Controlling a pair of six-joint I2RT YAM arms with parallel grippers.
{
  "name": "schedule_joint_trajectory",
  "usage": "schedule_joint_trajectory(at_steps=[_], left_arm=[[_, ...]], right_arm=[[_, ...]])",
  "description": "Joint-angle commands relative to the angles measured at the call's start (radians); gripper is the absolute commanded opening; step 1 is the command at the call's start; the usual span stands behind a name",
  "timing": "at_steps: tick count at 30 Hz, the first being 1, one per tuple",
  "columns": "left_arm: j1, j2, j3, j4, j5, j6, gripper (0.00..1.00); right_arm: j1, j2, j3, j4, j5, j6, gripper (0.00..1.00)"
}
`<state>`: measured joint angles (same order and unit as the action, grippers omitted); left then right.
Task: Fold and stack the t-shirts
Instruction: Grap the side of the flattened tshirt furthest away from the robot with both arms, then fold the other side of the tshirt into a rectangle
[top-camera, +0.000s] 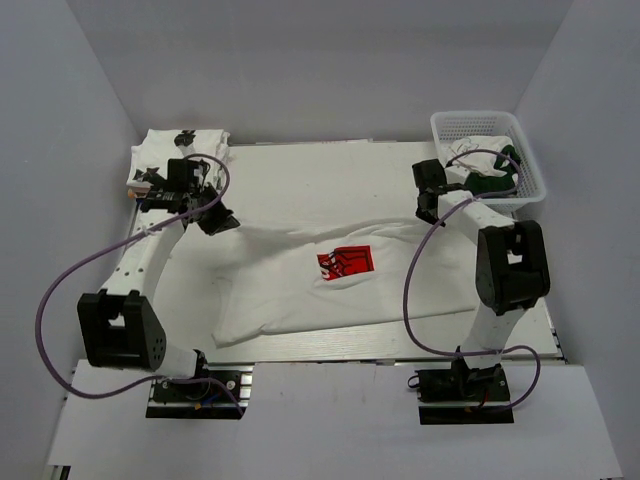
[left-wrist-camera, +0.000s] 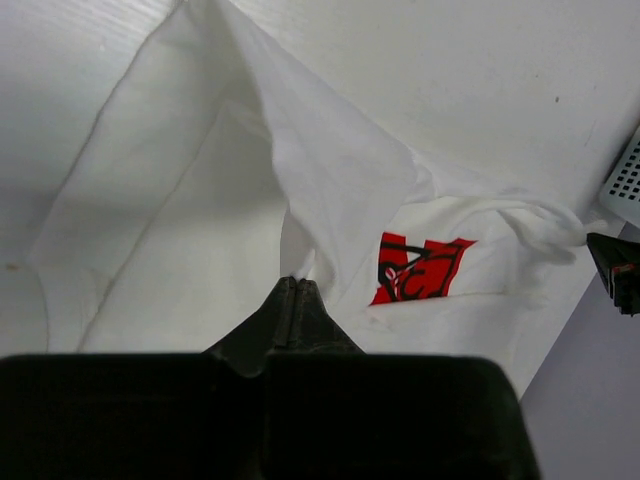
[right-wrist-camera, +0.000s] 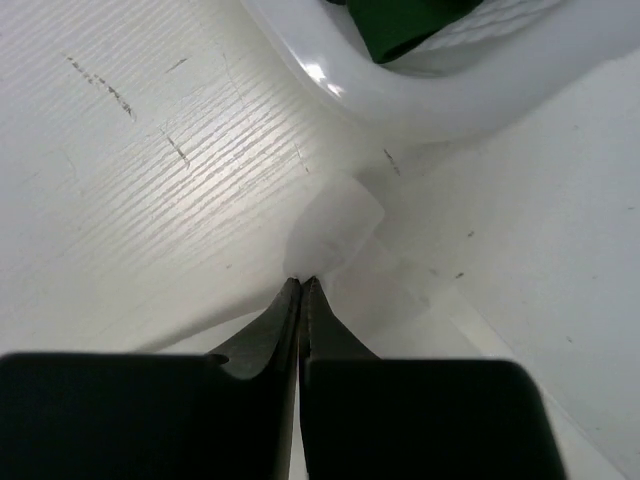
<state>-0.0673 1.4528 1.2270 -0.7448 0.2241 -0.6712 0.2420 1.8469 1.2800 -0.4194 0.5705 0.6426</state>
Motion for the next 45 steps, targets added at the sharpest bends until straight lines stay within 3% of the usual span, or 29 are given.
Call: schedule_joint_trajectory(at_steps=[1, 13, 23, 30, 33, 35, 36, 37, 39, 40, 41, 45], left_arm=[[0.004, -0.119, -0.035, -0.082, -0.018, -0.021, 0.0], [-0.005, -0.4, -0.286, -0.251, 0.027, -0.079, 0.0], [-0.014, -0.499, -0.339, -0.41, 0.178, -0.047, 0.0], [-0.014, -0.549, -0.506, -0.459, 0.212, -0.019, 0.0], [-0.014, -0.562, -0.515, -0.518, 0.139, -0.008, 0.31], [-0.014, -0.562, -0.506, -0.531, 0.13, 0.001, 0.65], [-0.014, -0.562, -0.491, -0.531, 0.13, 0.001, 0.86], [-0.014, -0.531, -0.48, -0.521, 0.117, 0.001, 1.0], [-0.014, -0.502, -0.445, -0.487, 0.116, 0.01, 1.0], [-0.014, -0.487, -0.43, -0.434, 0.116, 0.01, 1.0], [-0.014, -0.455, -0.416, -0.397, 0.116, 0.01, 1.0], [-0.014, -0.373, -0.371, -0.182, 0.116, 0.01, 1.0]], right_arm=[[0.0, -0.089, -0.051, 0.062, 0.052, -0.027, 0.0], [-0.003, -0.305, -0.238, 0.156, -0.017, -0.112, 0.0], [-0.006, -0.373, -0.32, 0.165, -0.038, -0.123, 0.0], [-0.007, -0.387, -0.39, 0.215, -0.055, -0.138, 0.0], [-0.009, -0.383, -0.419, 0.194, -0.028, -0.12, 0.03], [-0.006, -0.374, -0.429, 0.144, 0.015, -0.08, 0.13], [-0.01, -0.373, -0.432, 0.128, 0.043, -0.067, 0.21], [-0.007, -0.376, -0.433, 0.116, 0.064, -0.048, 0.4], [-0.009, -0.383, -0.444, 0.091, 0.087, -0.029, 0.55], [-0.009, -0.387, -0.446, 0.082, 0.094, -0.02, 0.79], [-0.006, -0.397, -0.432, 0.062, 0.1, -0.021, 0.9], [-0.007, -0.434, -0.383, 0.022, 0.124, -0.041, 0.9]])
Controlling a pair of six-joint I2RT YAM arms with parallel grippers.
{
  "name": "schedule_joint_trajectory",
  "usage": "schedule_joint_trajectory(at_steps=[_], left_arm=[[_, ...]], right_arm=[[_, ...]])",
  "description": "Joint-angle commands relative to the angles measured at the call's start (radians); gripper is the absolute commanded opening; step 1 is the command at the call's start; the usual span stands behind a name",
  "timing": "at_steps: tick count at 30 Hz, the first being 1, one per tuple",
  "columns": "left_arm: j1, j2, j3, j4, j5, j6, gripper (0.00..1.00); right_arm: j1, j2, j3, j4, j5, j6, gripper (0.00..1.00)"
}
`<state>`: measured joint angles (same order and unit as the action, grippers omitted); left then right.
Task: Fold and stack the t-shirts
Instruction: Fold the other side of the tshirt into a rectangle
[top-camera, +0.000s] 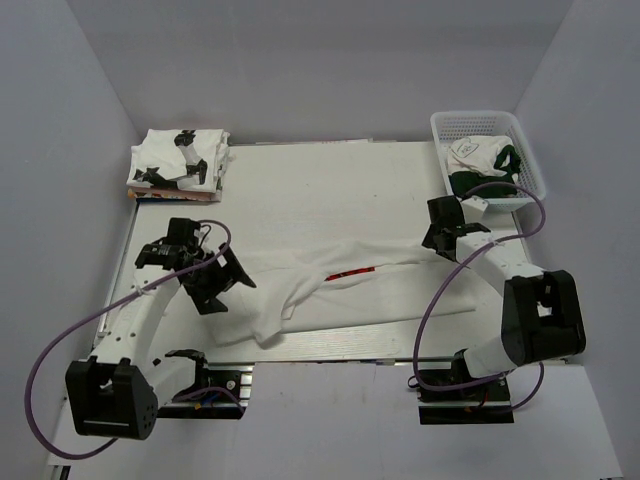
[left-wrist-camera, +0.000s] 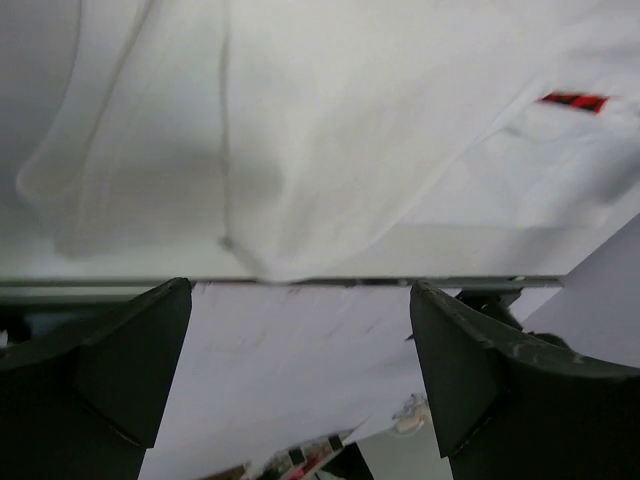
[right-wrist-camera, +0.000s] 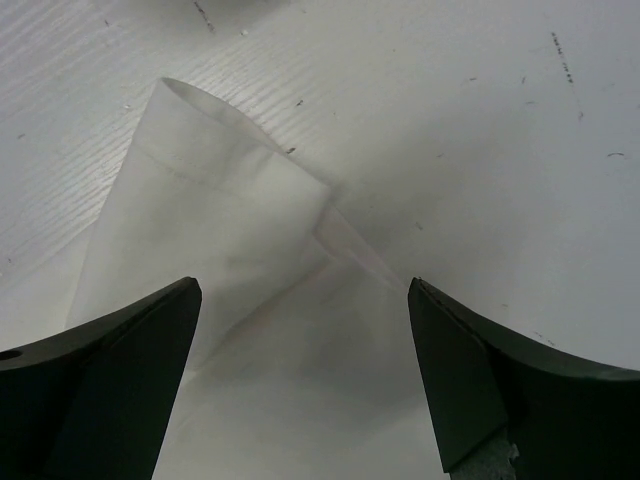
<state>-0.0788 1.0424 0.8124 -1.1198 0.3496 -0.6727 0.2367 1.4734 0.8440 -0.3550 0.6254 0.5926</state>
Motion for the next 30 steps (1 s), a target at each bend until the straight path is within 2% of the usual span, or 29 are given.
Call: schedule_joint_trajectory(at_steps=[1, 3, 5, 7, 8, 10, 13, 15, 17, 18, 21, 22, 25, 26, 27, 28, 29, 30], left_arm=[[-0.003, 0.057, 0.044, 0.233, -0.009, -0.001, 1.0], [-0.003, 0.097, 0.044, 0.322, -0.009, -0.001, 1.0], [-0.003, 0.165, 0.033, 0.369, -0.023, -0.001, 1.0], [-0.003, 0.212, 0.024, 0.382, -0.058, -0.01, 1.0], [-0.003, 0.258, 0.024, 0.382, -0.07, -0.01, 1.0], [-0.003, 0.292, 0.024, 0.393, -0.119, -0.021, 1.0], [-0.003, 0.356, 0.014, 0.459, -0.155, -0.021, 0.95], [-0.003, 0.386, 0.04, 0.494, -0.196, -0.03, 0.94], [-0.003, 0.427, 0.059, 0.528, -0.207, -0.03, 0.91], [-0.003, 0.442, 0.071, 0.554, -0.207, -0.03, 0.91], [-0.003, 0.527, 0.125, 0.563, -0.228, -0.03, 0.81], [-0.003, 0.551, 0.149, 0.563, -0.228, -0.019, 0.75], [-0.003, 0.646, 0.191, 0.584, -0.228, -0.019, 0.66], [-0.003, 0.666, 0.201, 0.584, -0.228, -0.01, 0.53], [-0.003, 0.685, 0.212, 0.595, -0.228, -0.01, 0.46], [-0.003, 0.715, 0.232, 0.595, -0.201, -0.001, 0.38], [-0.003, 0.725, 0.232, 0.595, -0.192, -0.001, 0.15], [-0.003, 0.725, 0.247, 0.595, -0.192, -0.001, 0.03]], right_arm=[[-0.002, -0.083, 0.067, -0.045, 0.063, -0.01, 0.9], [-0.002, -0.126, 0.066, 0.0, 0.005, -0.075, 0.9], [0.003, -0.143, 0.044, 0.098, -0.147, -0.141, 0.9], [0.004, -0.168, 0.003, 0.205, -0.243, -0.2, 0.9], [0.003, -0.168, -0.026, 0.24, -0.371, -0.221, 0.9], [0.004, -0.147, -0.039, 0.313, -0.435, -0.253, 0.9], [-0.004, -0.081, -0.014, 0.318, -0.367, -0.263, 0.9], [-0.004, -0.006, 0.053, 0.26, -0.209, -0.284, 0.9], [-0.007, 0.047, 0.091, 0.254, -0.13, -0.321, 0.9], [-0.013, 0.065, 0.099, 0.264, -0.053, -0.38, 0.9], [-0.028, 0.137, 0.125, 0.281, -0.067, -0.444, 0.88], [-0.036, 0.154, 0.121, 0.295, -0.088, -0.453, 0.87], [-0.054, 0.174, 0.099, 0.346, -0.176, -0.464, 0.85], [-0.057, 0.203, 0.108, 0.343, -0.181, -0.459, 0.84], [-0.065, 0.211, 0.121, 0.343, -0.182, -0.461, 0.84], [-0.068, 0.218, 0.13, 0.372, -0.175, -0.453, 0.73], [-0.069, 0.24, 0.135, 0.375, -0.179, -0.444, 0.62], [-0.079, 0.246, 0.138, 0.375, -0.173, -0.432, 0.5]])
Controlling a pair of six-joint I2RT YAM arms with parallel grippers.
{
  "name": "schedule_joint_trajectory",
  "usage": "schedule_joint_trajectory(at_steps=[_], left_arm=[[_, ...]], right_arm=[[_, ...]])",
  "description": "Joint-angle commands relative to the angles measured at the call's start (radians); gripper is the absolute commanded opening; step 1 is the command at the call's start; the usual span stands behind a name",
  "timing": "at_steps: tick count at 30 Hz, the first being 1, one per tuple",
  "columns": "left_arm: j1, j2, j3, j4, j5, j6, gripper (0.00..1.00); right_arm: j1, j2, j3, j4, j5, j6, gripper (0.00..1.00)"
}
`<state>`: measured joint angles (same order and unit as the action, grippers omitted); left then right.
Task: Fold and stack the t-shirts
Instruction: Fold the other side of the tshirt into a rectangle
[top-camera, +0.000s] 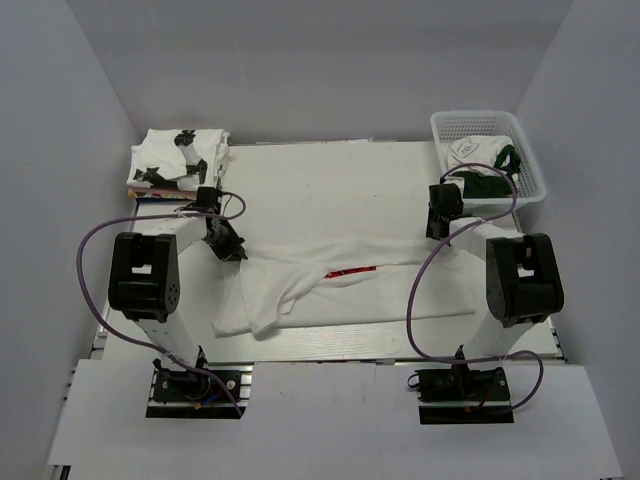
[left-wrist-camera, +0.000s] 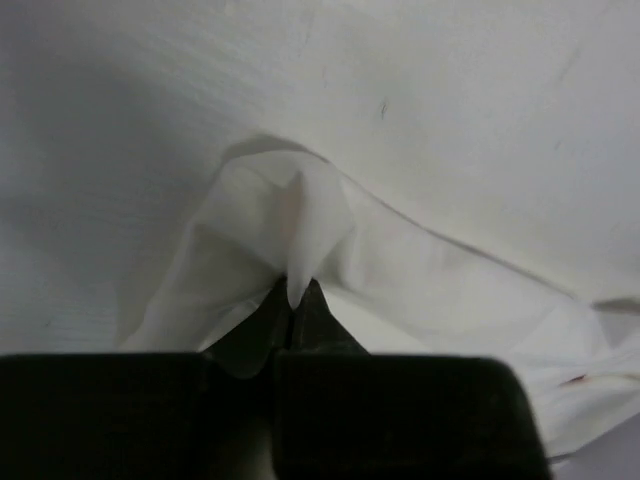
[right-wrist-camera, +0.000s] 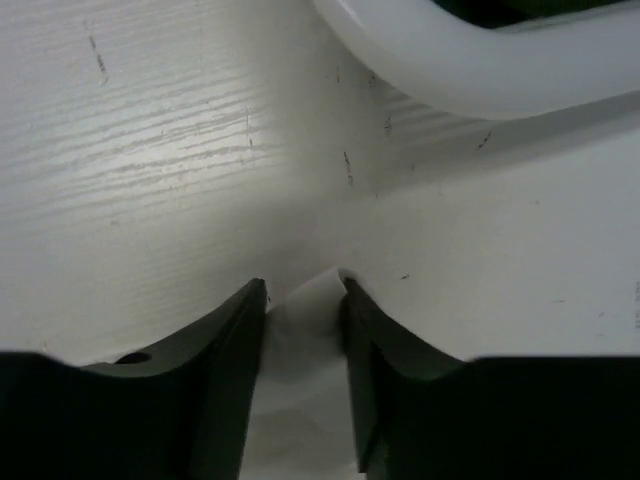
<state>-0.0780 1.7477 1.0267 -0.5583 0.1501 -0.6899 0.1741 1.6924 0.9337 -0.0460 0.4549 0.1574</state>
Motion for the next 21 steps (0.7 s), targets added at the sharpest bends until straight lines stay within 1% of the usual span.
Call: schedule_joint_trajectory(at_steps=[1, 2, 5, 6, 9, 12, 15, 17, 18, 19, 21], left_arm=[[-0.003, 0.03, 0.047, 0.034, 0.008, 0.016, 0.0], [-0.003, 0.03, 0.047, 0.034, -0.007, 0.016, 0.0], [0.006, 0.019, 0.07, 0.011, -0.064, 0.016, 0.0], [0.017, 0.009, 0.081, 0.011, -0.073, 0.016, 0.0], [0.017, -0.001, 0.122, -0.024, -0.215, 0.007, 0.0], [0.017, 0.01, 0.173, -0.047, -0.282, 0.007, 0.0], [0.026, 0.039, 0.209, -0.061, -0.291, 0.007, 0.0], [0.026, 0.055, 0.228, -0.061, -0.291, 0.033, 0.0], [0.026, 0.071, 0.239, -0.046, -0.256, 0.046, 0.0], [0.026, 0.085, 0.254, -0.022, -0.239, 0.059, 0.0], [0.026, 0.104, 0.285, -0.012, -0.199, 0.073, 0.0]], right_arm=[[-0.022, 0.033, 0.068, 0.055, -0.016, 0.014, 0.39], [-0.028, 0.039, 0.071, 0.052, -0.018, 0.027, 0.19], [-0.051, 0.029, 0.059, 0.061, -0.03, 0.065, 0.0], [-0.054, 0.021, 0.056, 0.052, -0.027, 0.073, 0.0], [-0.08, -0.009, 0.063, 0.002, 0.013, 0.099, 0.0], [-0.117, -0.013, 0.063, -0.026, 0.016, 0.119, 0.0], [-0.16, 0.003, 0.071, -0.044, -0.016, 0.122, 0.0], [-0.162, 0.029, 0.088, -0.055, -0.073, 0.12, 0.0], [-0.165, 0.035, 0.096, -0.052, -0.087, 0.114, 0.11], [-0.162, 0.049, 0.102, -0.051, -0.11, 0.114, 0.15], [-0.162, 0.052, 0.118, -0.055, -0.154, 0.105, 0.2]])
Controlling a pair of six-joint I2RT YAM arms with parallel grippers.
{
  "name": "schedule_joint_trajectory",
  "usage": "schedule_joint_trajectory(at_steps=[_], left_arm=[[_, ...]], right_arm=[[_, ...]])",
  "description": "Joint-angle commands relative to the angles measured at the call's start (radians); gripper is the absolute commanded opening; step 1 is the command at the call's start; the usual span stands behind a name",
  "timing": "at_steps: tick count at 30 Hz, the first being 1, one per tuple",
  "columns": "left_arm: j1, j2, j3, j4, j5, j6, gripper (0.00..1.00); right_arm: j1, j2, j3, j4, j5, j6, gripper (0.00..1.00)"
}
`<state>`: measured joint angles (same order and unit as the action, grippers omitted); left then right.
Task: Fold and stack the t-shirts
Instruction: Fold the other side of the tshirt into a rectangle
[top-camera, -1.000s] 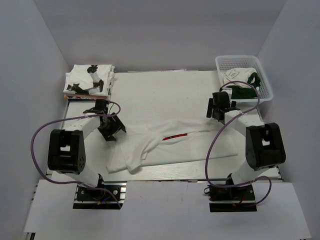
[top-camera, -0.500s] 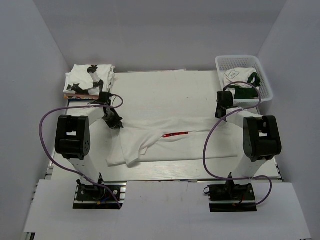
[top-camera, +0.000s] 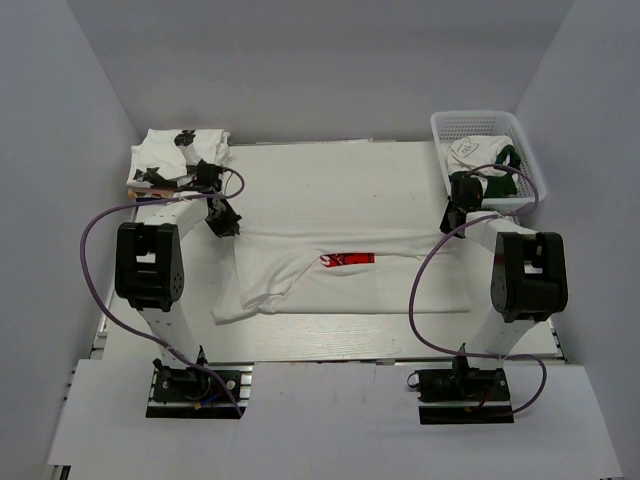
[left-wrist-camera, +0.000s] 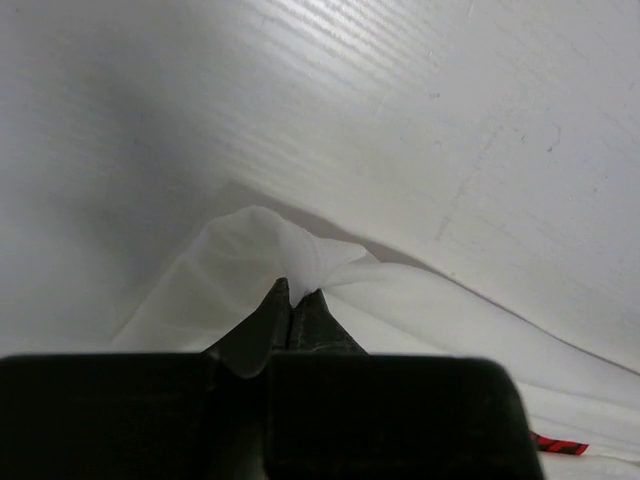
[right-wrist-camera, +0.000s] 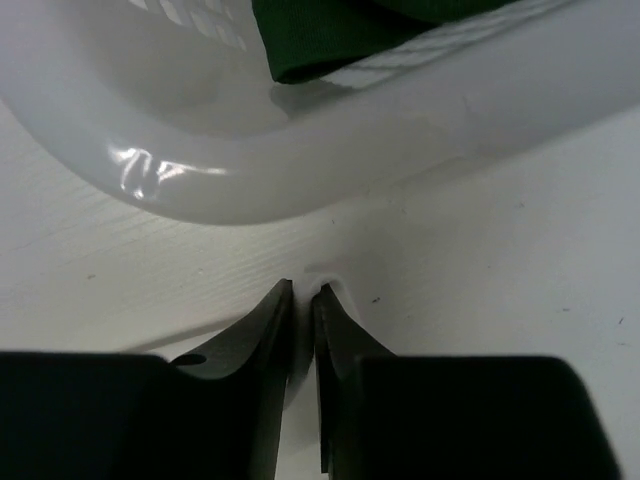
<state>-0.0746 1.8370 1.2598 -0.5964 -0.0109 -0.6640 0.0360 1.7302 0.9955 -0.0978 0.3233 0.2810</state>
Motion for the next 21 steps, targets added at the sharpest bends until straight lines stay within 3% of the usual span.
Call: schedule_joint_trajectory(at_steps=[1, 3, 4, 7, 8, 10, 11, 17, 19, 21], left_arm=[[0.022, 0.033, 0.065, 0.026, -0.038, 0.047, 0.0], [0.022, 0.045, 0.085, 0.012, -0.029, 0.047, 0.0], [0.022, 0.045, 0.085, 0.001, -0.029, 0.047, 0.0], [0.022, 0.056, 0.105, -0.028, -0.066, 0.047, 0.42], [0.022, 0.056, 0.131, -0.051, -0.093, 0.047, 0.7], [0.022, 0.047, 0.16, -0.074, -0.104, 0.047, 0.88], [0.022, 0.047, 0.189, -0.094, -0.104, 0.047, 1.0], [0.002, -0.062, 0.207, -0.196, -0.158, -0.008, 1.0], [-0.007, -0.105, 0.147, -0.217, -0.114, -0.039, 1.0], [-0.017, -0.195, 0.074, -0.13, 0.007, -0.039, 1.0]], right_arm=[[-0.025, 0.014, 0.061, -0.008, -0.023, -0.017, 0.21], [-0.024, 0.002, 0.066, -0.01, -0.018, -0.016, 0.26], [-0.024, -0.01, 0.068, -0.013, -0.018, -0.016, 0.36], [-0.025, -0.04, 0.084, -0.036, -0.021, -0.019, 0.53], [-0.022, -0.056, 0.091, -0.063, -0.023, -0.016, 0.6], [-0.024, -0.076, 0.098, -0.082, -0.029, -0.003, 0.69], [-0.025, -0.098, 0.098, -0.127, -0.03, 0.004, 0.9], [-0.019, -0.197, 0.054, -0.197, -0.113, 0.058, 0.9], [-0.008, -0.245, 0.008, -0.184, -0.119, 0.058, 0.9], [0.004, -0.264, -0.012, -0.175, -0.144, 0.052, 0.9]])
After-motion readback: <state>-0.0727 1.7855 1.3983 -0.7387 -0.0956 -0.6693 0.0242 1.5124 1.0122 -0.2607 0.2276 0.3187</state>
